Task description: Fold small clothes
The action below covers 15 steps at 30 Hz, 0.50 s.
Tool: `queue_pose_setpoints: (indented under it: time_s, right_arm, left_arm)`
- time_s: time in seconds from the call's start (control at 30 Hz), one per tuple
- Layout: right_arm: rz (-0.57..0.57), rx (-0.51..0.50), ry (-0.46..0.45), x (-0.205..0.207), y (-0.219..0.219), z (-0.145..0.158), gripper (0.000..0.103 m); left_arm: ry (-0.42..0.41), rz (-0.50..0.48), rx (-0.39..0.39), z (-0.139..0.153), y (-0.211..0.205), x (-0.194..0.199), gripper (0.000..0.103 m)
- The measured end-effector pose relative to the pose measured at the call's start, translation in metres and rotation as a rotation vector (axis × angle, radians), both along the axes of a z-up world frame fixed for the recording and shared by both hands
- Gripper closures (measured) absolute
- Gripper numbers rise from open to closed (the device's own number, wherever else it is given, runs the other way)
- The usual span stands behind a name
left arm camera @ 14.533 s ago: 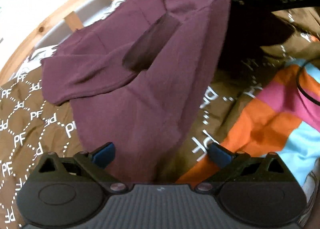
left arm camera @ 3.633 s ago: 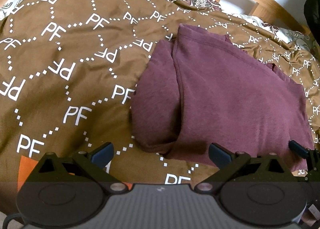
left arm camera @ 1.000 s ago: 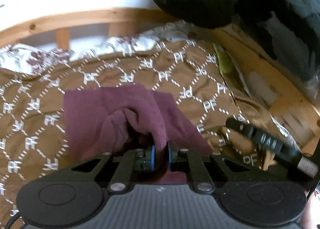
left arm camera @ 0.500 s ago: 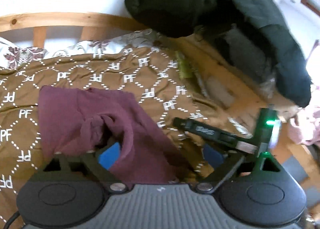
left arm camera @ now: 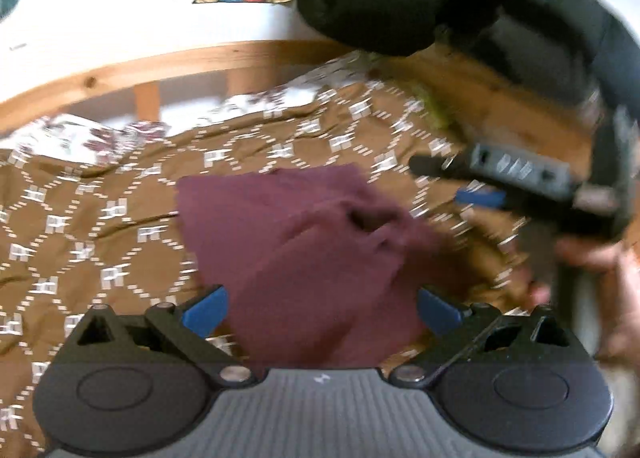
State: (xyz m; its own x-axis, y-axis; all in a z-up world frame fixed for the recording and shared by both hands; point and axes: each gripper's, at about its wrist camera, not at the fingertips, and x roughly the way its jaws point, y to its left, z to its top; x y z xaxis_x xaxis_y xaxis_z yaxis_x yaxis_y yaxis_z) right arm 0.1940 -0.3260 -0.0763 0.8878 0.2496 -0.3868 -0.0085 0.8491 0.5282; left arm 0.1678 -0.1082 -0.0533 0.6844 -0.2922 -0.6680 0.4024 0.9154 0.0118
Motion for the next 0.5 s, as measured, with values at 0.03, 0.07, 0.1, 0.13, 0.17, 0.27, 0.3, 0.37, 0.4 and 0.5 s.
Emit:
queue_pose_setpoints:
  time_s: [0.03, 0.07, 0.1, 0.13, 0.17, 0.27, 0.3, 0.37, 0.4, 0.5]
  right_arm:
    - [0.023, -0.012, -0.007, 0.001, 0.005, 0.000, 0.000]
    - [0.049, -0.033, -0.013, 0.002, 0.012, 0.001, 0.000]
    - [0.081, -0.055, -0.016, 0.004, 0.018, 0.000, 0.000]
    - [0.105, -0.065, -0.016, 0.006, 0.024, 0.000, 0.001]
    - [0.132, -0.063, -0.014, 0.008, 0.028, -0.001, 0.001]
    - [0.213, 0.001, 0.006, 0.022, 0.033, -0.008, 0.000]
    - [0.232, 0.023, 0.021, 0.028, 0.035, -0.011, 0.000]
    - [0.264, 0.060, 0.053, 0.040, 0.035, -0.018, 0.000]
    - [0.276, 0.078, 0.074, 0.045, 0.036, -0.024, 0.000]
    - [0.331, 0.184, 0.138, 0.063, 0.035, -0.037, 0.000]
  left_arm:
    - [-0.024, 0.018, 0.035, -0.008, -0.001, -0.002, 0.001]
    - [-0.040, 0.029, 0.061, -0.015, -0.001, -0.003, 0.001]
    - [-0.053, 0.033, 0.088, -0.023, -0.002, -0.004, 0.001]
    - [-0.053, 0.034, 0.109, -0.028, -0.004, -0.004, 0.001]
    - [-0.040, 0.032, 0.119, -0.033, -0.007, -0.003, 0.001]
    - [0.006, 0.020, 0.110, -0.044, -0.010, 0.000, 0.001]
    - [0.009, 0.023, 0.107, -0.047, -0.009, -0.001, 0.001]
    - [-0.003, 0.033, 0.115, -0.051, -0.010, 0.000, 0.001]
    - [-0.010, 0.034, 0.122, -0.052, -0.010, 0.002, 0.001]
    - [-0.047, 0.035, 0.143, -0.052, -0.012, -0.002, 0.007]
